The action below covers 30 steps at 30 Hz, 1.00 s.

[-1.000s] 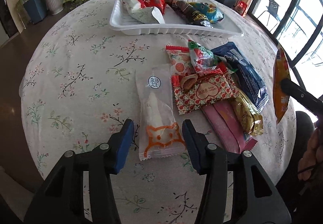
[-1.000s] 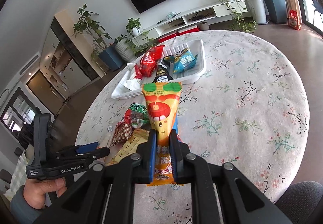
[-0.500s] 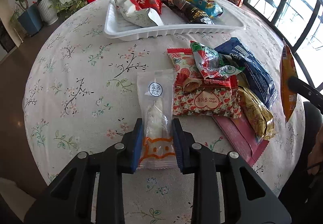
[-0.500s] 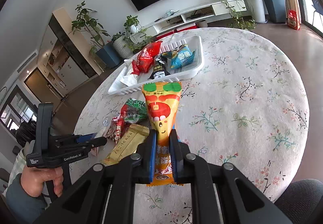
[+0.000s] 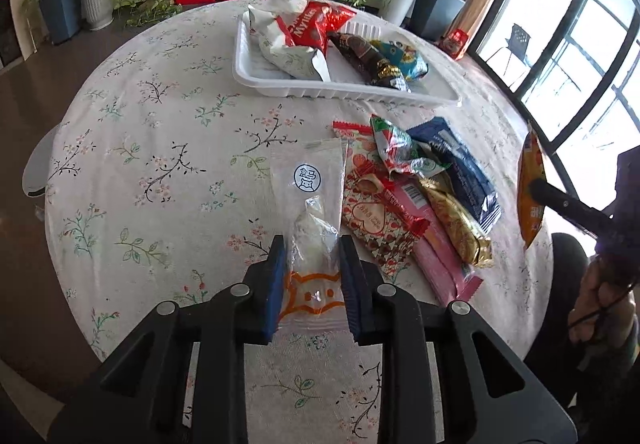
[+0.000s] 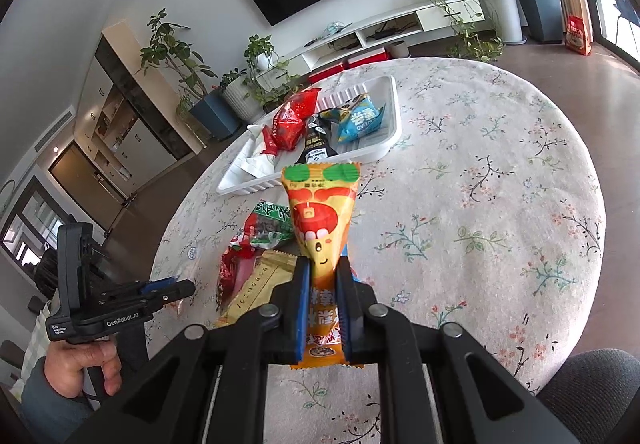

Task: Organize snacks
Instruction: 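Grasp the orange cartoon-face bar with the right gripper while the left gripper grasps the white translucent packet, then carry both held snacks over the white tray and open both grippers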

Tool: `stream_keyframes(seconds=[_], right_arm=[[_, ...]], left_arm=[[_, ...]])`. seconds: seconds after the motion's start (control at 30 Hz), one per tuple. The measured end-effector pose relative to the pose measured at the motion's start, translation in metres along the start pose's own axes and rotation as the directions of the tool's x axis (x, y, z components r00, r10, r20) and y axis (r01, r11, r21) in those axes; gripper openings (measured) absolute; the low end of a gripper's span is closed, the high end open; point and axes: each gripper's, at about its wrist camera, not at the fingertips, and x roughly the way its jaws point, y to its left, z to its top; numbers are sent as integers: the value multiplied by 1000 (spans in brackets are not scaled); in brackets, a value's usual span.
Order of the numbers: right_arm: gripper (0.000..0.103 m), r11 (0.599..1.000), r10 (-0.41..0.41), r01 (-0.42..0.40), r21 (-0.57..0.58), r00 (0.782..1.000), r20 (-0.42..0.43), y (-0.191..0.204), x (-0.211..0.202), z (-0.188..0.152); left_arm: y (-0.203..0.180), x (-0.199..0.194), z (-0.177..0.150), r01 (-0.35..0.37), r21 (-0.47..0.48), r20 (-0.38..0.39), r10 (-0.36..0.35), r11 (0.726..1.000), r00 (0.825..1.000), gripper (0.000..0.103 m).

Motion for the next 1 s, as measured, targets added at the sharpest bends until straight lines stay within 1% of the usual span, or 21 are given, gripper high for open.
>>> stream_keyframes(seconds=[0.1, 0.23, 0.33, 0.4, 0.47, 0.53, 0.63, 0.73, 0.8, 0.9, 1.0], right_arm=[[14, 1000, -17, 17, 13, 1000, 8, -6, -5, 8], [14, 998, -59, 57, 29, 997, 40, -19, -17, 30], [14, 995, -93, 91, 31, 993, 74, -25, -26, 56], [14, 995, -98, 94, 40, 990, 97, -27, -30, 78], [14, 995, -96, 92, 33, 989, 117, -23, -31, 101], [14, 995, -95, 94, 11, 988, 123, -15, -22, 123], [14, 997, -69, 71, -24, 993, 96, 2, 4, 153], [14, 993, -73, 77, -92, 996, 44, 22, 43, 171], [14, 991, -71, 70, -115, 997, -7, 29, 71, 177], [14, 986, -94, 82, -144, 993, -75, 34, 111, 177], [14, 983, -117, 98, -156, 986, -116, 33, 139, 175]], left_arm=[[7, -11, 15, 49, -26, 43, -48, 998, 998, 23], [15, -23, 50, 80, -22, 96, -77, 997, 992, 23], [20, -30, 85, 82, -12, 144, -80, 997, 986, 23], [22, -32, 109, 89, -6, 175, -87, 996, 981, 23], [22, -31, 134, 103, 6, 188, -102, 995, 977, 23], [18, -23, 157, 101, 24, 186, -104, 995, 977, 23], [11, 0, 186, 122, 25, 165, -125, 992, 978, 23], [-3, 31, 205, 124, 42, 128, -129, 991, 983, 23], [-14, 52, 210, 112, 60, 98, -118, 992, 988, 23], [-22, 85, 214, 91, 66, 63, -96, 994, 993, 23], [-24, 109, 212, 77, 69, 34, -79, 995, 996, 23]])
